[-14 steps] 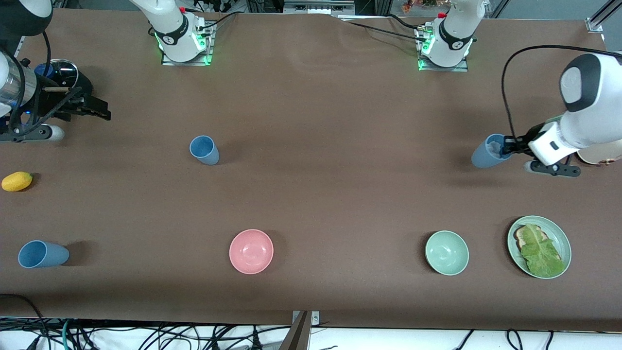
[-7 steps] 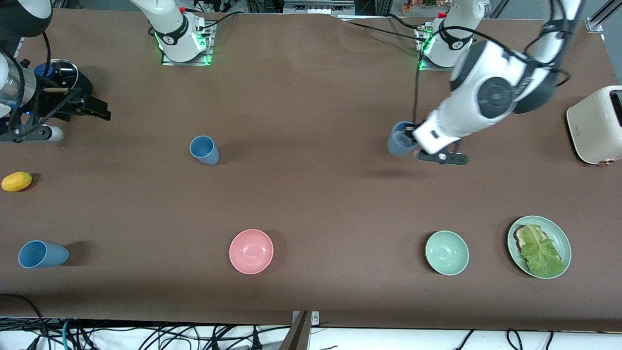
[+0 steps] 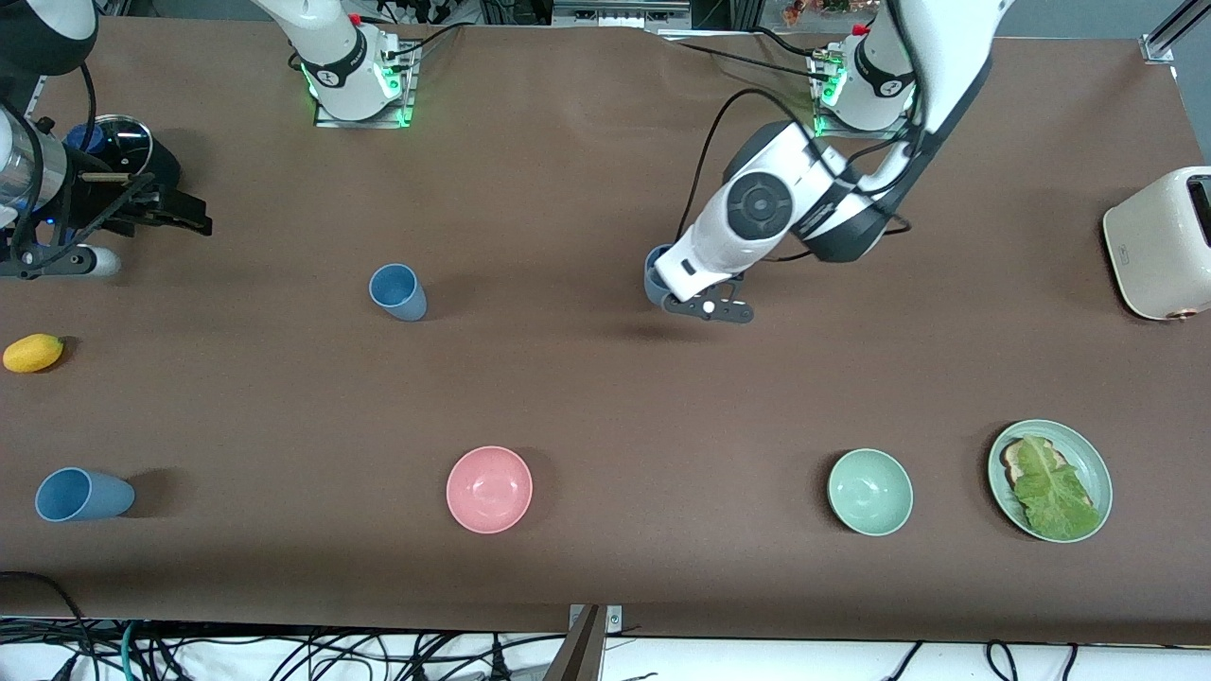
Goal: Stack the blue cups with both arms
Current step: 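Lift the blue cup with the left gripper and carry it to mid-table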
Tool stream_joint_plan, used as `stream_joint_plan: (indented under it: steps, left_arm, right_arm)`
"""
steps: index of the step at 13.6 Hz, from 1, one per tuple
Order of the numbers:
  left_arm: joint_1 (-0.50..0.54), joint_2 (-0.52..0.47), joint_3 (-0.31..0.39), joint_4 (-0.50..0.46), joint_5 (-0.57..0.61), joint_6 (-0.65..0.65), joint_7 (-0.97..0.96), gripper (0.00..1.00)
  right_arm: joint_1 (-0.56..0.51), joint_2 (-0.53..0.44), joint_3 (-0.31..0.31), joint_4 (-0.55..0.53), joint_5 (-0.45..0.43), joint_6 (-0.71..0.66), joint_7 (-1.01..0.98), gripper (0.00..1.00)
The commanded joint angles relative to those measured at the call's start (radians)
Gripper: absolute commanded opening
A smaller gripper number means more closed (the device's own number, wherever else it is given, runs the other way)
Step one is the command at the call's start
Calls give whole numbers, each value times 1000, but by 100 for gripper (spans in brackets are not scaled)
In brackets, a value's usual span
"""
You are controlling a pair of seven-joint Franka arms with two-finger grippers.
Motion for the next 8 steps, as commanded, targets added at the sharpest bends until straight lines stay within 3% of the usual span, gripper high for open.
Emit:
stream_joint_plan:
  steps: [1,4,7,8]
  left_arm:
    - [-13,69,8,51,49,20,-17,0]
    - [-30,147,8,53,47,102,-3,0]
    - [-30,147,8,53,47,110,-3,0]
    - [-27,145,7,54,44,109,-11,52]
  right_arm:
    - [-6,9,1,24,0,-18,8,100]
    - [-6,10,-14,23,0,-18,6,100]
    - [-6,10,-20,27,4,-6,3,100]
    - [-3,10,-19,30,4,-9,9,100]
